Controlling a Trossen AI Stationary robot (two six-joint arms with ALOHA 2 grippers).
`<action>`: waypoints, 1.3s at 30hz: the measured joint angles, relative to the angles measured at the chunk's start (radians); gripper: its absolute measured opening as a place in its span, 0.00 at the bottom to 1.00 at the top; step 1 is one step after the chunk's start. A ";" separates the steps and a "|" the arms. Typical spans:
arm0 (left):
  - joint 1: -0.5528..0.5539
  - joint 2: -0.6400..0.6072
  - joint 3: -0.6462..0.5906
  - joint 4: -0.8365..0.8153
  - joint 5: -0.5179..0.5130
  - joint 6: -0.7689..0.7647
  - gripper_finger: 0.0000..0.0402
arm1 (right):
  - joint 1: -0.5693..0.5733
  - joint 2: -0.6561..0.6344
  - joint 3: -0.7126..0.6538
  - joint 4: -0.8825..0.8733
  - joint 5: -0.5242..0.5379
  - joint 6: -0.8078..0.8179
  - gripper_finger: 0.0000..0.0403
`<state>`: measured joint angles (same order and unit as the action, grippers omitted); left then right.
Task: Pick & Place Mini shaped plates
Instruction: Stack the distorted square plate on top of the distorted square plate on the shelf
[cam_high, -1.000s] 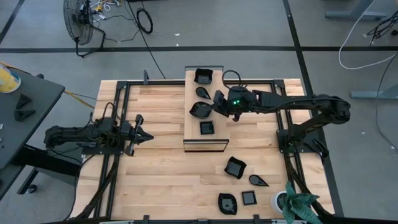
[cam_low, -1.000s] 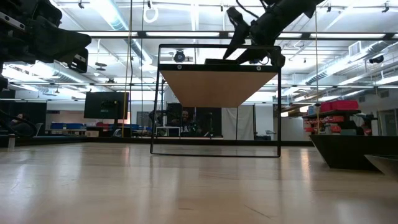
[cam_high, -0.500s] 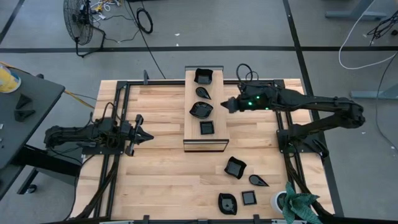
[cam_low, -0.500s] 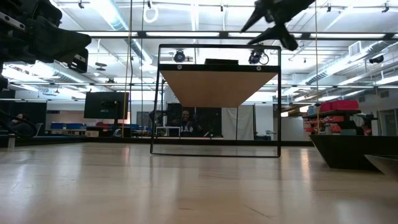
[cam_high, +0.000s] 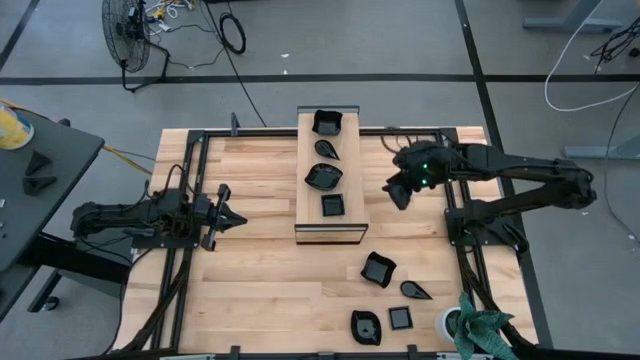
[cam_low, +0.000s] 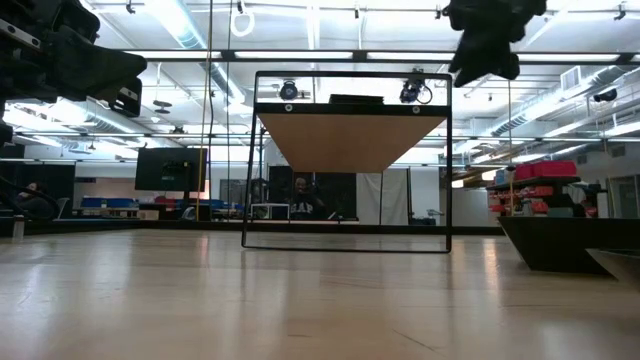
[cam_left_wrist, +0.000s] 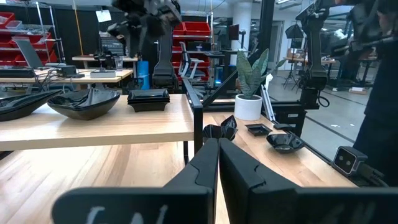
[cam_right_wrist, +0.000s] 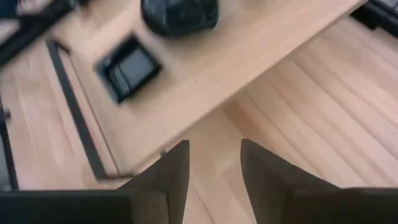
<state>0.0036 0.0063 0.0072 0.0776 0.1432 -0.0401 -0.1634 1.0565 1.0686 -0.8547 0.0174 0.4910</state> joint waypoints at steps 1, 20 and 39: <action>0.000 0.000 0.000 0.000 0.000 0.000 0.05 | 0.011 0.000 -0.005 -0.009 0.000 -0.020 0.36; 0.000 0.000 0.000 0.000 0.000 0.000 0.05 | 0.377 0.007 -0.266 0.008 -0.008 0.182 0.36; 0.000 0.000 0.000 0.000 0.000 0.000 0.05 | 0.553 0.348 -0.310 0.295 -0.021 0.164 0.62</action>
<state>0.0033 0.0063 0.0074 0.0776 0.1432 -0.0402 0.3893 1.4048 0.7582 -0.5597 -0.0034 0.6546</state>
